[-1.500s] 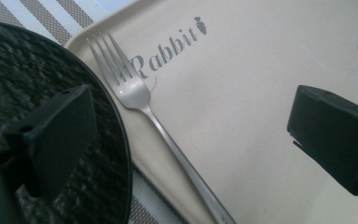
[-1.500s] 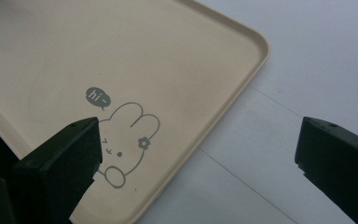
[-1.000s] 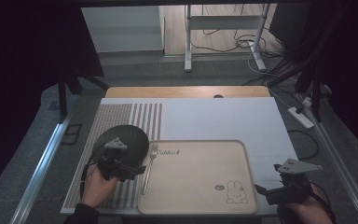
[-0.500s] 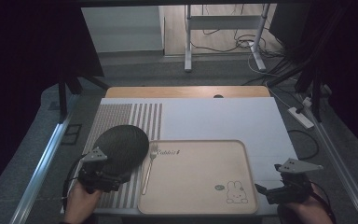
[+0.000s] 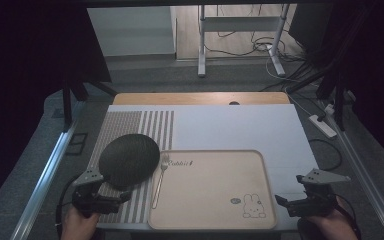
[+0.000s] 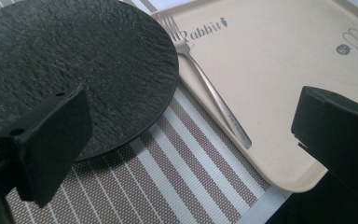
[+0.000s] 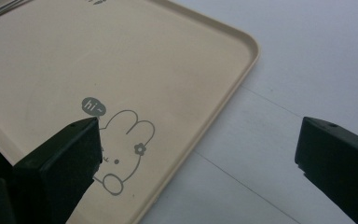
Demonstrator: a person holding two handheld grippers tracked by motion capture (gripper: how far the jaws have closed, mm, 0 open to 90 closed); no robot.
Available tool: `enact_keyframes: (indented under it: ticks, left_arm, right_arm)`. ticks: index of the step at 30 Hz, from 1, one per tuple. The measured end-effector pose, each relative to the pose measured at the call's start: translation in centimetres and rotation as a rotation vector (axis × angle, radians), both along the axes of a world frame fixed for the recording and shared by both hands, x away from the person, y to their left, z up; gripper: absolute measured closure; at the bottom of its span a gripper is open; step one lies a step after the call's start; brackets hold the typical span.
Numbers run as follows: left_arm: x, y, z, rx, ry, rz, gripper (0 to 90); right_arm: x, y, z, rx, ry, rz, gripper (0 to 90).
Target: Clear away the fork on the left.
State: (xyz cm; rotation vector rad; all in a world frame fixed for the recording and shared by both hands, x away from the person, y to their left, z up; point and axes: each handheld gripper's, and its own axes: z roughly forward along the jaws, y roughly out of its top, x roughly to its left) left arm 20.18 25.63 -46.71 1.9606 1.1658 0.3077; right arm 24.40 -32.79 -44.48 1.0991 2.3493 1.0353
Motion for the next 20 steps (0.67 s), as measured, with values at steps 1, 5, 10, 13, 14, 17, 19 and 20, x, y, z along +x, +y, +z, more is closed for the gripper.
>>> enact_keyframes:
  ticks: [1,5,10,13,14,17,19,20]
  left_arm:
    - [-0.2,0.1,0.0,-0.001,-0.006,0.001,0.0]
    - [-0.9,0.4,-0.1,0.014,-0.016,0.014,0.0]
    - [-1.5,0.6,-0.3,0.051,-0.018,0.027,0.0]
    - [-1.9,0.6,-0.5,0.078,-0.017,0.038,0.0]
    - [-2.1,0.6,-0.5,0.076,-0.019,0.044,0.0]
    - [-2.1,0.8,-0.5,0.06,-0.011,0.053,0.0]
    - [-2.0,0.9,-0.5,0.053,-0.008,0.056,0.0]
    - [-1.9,0.9,-0.5,0.049,-0.004,0.057,0.0]
  right_arm:
    - [0.0,0.0,0.0,0.002,-0.002,-0.003,1.2]
    - [0.0,-0.2,0.1,0.012,-0.007,-0.018,1.2]
    - [0.0,-0.6,0.1,0.004,-0.02,-0.034,1.2]
    - [0.0,-0.7,0.1,-0.002,-0.022,-0.044,1.2]
    - [0.0,-0.7,0.1,-0.003,-0.021,-0.043,1.2]
    - [0.0,-0.6,0.1,-0.013,-0.02,-0.037,1.2]
    - [0.0,-0.5,0.1,-0.015,-0.02,-0.035,1.2]
    - [0.0,-0.5,0.0,-0.024,-0.016,-0.03,1.2]
